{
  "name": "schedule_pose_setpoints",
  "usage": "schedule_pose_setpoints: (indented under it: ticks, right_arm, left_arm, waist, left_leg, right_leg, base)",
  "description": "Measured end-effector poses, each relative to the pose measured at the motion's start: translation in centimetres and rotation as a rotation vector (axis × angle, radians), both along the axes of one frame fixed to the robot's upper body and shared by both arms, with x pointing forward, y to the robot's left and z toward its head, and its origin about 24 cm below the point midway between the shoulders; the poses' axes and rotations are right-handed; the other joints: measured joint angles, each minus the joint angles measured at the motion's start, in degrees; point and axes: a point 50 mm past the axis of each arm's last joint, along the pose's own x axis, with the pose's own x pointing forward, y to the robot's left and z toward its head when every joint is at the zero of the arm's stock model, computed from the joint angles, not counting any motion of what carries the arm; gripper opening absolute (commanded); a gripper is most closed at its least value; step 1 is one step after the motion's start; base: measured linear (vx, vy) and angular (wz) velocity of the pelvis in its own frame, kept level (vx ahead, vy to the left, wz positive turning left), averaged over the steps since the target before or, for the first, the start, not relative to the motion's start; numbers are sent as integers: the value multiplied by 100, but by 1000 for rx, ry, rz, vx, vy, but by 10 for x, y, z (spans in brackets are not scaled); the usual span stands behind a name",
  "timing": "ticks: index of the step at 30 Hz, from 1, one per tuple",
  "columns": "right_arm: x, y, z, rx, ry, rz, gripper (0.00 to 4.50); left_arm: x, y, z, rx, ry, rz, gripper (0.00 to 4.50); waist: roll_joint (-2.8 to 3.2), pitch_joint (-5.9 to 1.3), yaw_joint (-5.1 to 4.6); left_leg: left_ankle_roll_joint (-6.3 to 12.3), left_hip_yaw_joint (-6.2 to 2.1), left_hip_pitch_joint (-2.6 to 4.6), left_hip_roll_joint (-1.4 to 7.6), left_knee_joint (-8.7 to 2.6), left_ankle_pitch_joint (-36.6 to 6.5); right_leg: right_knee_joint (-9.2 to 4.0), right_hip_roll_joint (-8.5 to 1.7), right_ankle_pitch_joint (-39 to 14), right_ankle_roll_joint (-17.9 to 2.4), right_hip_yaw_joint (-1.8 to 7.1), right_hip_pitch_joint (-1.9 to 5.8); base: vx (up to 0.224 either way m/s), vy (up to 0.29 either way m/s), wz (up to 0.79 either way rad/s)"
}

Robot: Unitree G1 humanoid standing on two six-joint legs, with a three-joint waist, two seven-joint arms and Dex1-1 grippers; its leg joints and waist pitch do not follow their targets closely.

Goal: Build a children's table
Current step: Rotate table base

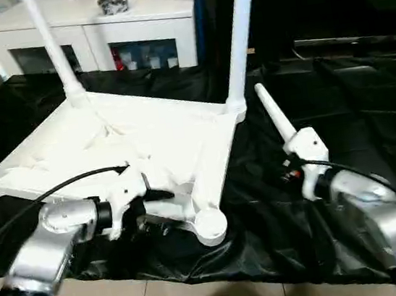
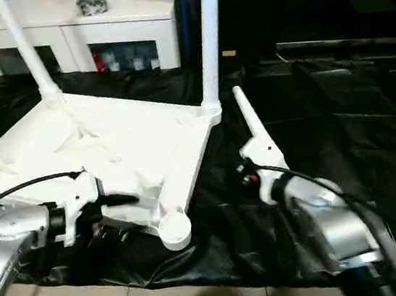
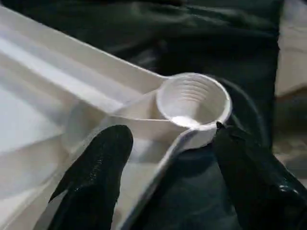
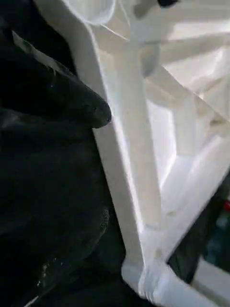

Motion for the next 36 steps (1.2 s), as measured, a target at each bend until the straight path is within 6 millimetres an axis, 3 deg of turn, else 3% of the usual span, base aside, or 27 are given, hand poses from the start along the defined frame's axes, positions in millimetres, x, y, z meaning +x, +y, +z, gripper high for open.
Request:
schedule_pose_setpoints:
  ticks: [7,12,24,25,31,36]
  right_arm:
    - [-5,0,3,-15,11,45,297]
    - [-7,0,1,-22,26,67,297]
    - [-16,2,-4,-49,66,133,297]
    - [-16,2,-4,-52,67,132,297]
    - [-17,1,-4,-56,67,130,297]
    - [-16,1,-4,-56,65,124,297]
  left_arm:
    - [3,1,-10,91,6,-6,272]
    - [2,3,-14,143,9,-24,240]
    - [4,4,-11,167,6,-39,159]
    - [4,4,-12,172,5,-41,136]
    - [4,-3,-11,206,-6,-37,108]
    - [7,-25,-14,167,-25,41,90]
  waist:
    - [9,-5,-3]
    - [7,-7,10]
    - [8,-7,17]
    - [8,-7,18]
    - [15,-11,-12]
    - [31,-22,-43]
  left_leg:
    - [-19,13,-10,53,-54,127]
    - [-6,22,-93,53,-56,122]
    - [-14,26,-79,55,-41,129]
    - [-14,26,-79,55,-41,129]
    - [-14,31,-81,55,-41,128]
    - [-14,41,-88,57,-38,128]
  right_leg:
    - [-10,40,25,-15,-18,-29]
    - [-9,39,22,-21,-19,-109]
    - [5,37,29,-26,-14,-98]
    - [5,37,29,-26,-14,-98]
    - [8,37,30,-27,-10,-97]
    - [13,35,31,-28,-7,-96]
  base:
    - [24,-3,-1]
    - [22,1,0]
    - [0,0,0]
    - [0,0,0]
    - [0,0,0]
    - [0,0,0]
